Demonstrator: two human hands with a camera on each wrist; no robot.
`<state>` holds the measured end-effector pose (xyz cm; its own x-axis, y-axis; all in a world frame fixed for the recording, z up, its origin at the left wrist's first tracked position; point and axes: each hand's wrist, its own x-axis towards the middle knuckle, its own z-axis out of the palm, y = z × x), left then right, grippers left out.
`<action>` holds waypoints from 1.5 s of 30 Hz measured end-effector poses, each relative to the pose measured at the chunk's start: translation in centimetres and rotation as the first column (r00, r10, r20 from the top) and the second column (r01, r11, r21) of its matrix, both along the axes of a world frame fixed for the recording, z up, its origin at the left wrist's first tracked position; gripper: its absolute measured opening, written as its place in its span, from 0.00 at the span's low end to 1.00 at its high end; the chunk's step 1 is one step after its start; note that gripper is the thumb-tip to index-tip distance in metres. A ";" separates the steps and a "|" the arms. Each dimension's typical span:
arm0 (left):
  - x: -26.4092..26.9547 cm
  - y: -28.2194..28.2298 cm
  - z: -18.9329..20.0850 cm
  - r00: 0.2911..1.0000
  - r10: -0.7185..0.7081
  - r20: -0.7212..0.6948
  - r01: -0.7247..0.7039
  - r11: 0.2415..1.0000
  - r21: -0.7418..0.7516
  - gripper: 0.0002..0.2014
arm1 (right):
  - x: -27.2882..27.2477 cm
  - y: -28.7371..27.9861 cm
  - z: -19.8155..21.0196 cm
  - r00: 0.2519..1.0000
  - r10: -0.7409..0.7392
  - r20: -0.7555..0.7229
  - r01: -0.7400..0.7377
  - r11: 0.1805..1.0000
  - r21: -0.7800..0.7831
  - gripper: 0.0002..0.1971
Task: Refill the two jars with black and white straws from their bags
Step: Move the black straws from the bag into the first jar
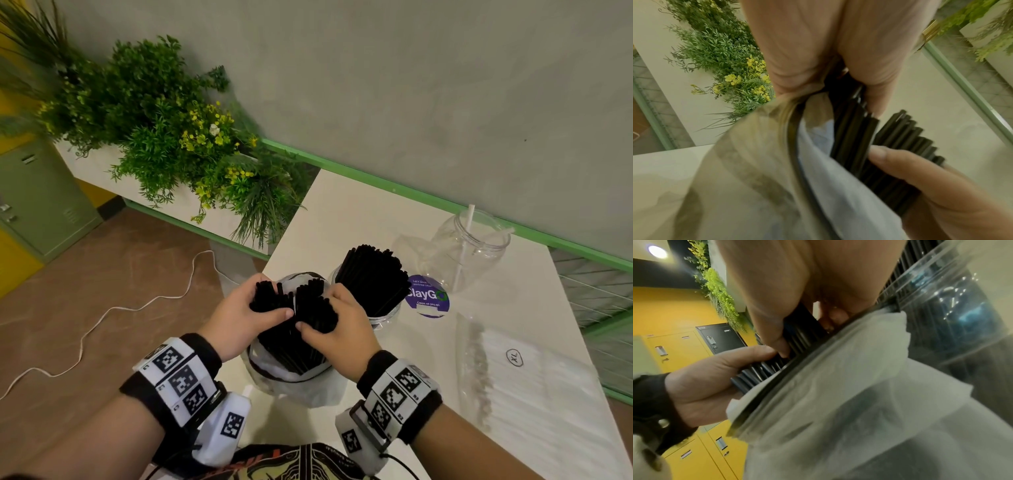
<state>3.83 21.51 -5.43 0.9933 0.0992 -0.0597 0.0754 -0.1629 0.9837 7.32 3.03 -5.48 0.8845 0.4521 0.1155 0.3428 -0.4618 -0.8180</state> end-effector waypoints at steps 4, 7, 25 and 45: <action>0.1 0.3 -0.3 1.000 0.017 -0.025 -0.016 0.999 0.032 0.10 | -0.3 -0.9 0.4 1.000 -0.010 -0.025 0.013 0.996 0.091 0.08; 0.2 0.4 -0.5 0.998 0.038 -0.049 -0.037 0.999 0.037 0.10 | -0.2 -1.6 1.8 0.980 -0.014 -0.196 0.068 0.960 0.272 0.07; 0.6 0.0 0.2 0.997 0.025 -0.072 -0.018 0.995 0.094 0.10 | 1.5 -1.0 3.8 0.978 -0.188 -0.094 0.210 0.849 0.485 0.27; 1.2 0.4 0.4 0.991 0.043 -0.123 -0.031 0.995 0.096 0.10 | 6.9 -5.4 14.9 0.931 -0.359 0.069 0.200 0.658 0.726 0.25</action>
<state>5.00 21.90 -5.00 0.9742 0.1467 -0.1715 0.2041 -0.2486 0.9468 14.21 -2.37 9.42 0.8786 -0.0959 0.4678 0.4766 0.1144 -0.8716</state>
